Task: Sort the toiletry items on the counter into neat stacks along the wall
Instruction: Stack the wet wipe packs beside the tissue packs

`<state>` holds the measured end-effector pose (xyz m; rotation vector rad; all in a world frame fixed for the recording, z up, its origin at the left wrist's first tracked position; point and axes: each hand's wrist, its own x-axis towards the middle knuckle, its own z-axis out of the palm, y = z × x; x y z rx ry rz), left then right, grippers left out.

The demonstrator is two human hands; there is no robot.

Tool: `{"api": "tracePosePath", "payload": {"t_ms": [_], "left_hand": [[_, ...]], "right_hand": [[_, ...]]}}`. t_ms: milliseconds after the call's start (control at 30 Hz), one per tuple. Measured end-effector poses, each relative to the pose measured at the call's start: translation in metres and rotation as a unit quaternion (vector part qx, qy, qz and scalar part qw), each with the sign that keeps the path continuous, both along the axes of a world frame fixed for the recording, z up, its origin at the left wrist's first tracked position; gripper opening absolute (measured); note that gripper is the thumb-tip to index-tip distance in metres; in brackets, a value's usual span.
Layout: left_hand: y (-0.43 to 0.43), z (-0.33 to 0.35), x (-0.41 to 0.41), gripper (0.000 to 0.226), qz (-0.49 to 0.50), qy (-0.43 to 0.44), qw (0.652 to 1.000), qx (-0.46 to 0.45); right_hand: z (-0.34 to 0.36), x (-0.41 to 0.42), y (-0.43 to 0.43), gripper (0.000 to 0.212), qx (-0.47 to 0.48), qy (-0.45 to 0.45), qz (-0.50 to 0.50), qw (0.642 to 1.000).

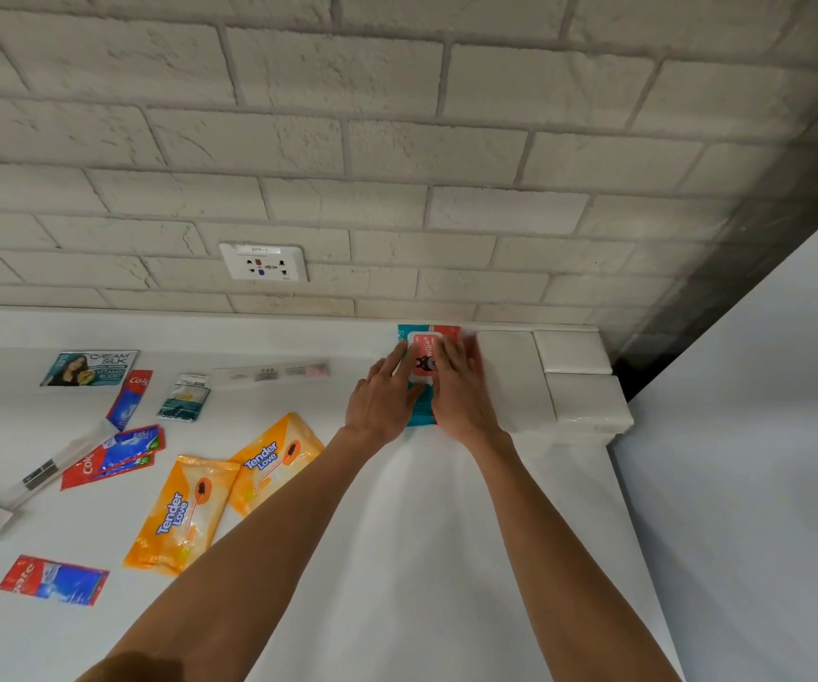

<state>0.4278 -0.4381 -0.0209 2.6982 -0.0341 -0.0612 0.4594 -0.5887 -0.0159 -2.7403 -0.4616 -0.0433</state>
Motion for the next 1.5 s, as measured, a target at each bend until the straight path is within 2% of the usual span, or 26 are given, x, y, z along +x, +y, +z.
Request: {"api": "tracePosePath", "payload": {"t_ms": [267,667,1000,1267,1500], "left_hand": [[-0.005,-0.003,-0.005,0.071,-0.002,0.005,1.000,0.023],[-0.005,-0.005,-0.010,0.077,-0.006,-0.014,0.999,0.036],[-0.001,-0.003,-0.009,0.066,0.004,-0.010,1.000,-0.016],[-0.002,0.003,-0.019,0.062,0.018,-0.001,1.000,-0.024],[0.001,0.013,-0.025,0.062,0.029,0.002,0.999,-0.034]], "right_hand": [[-0.024,0.007,-0.005,0.086,-0.084,-0.020,0.051,0.995],[-0.028,0.002,-0.002,0.096,-0.092,-0.027,0.031,0.995],[-0.012,-0.002,0.005,0.097,-0.039,0.020,-0.008,0.999],[-0.013,-0.007,0.007,0.100,-0.063,0.021,-0.022,0.998],[-0.006,-0.011,0.008,0.100,-0.043,0.032,-0.033,0.998]]}}
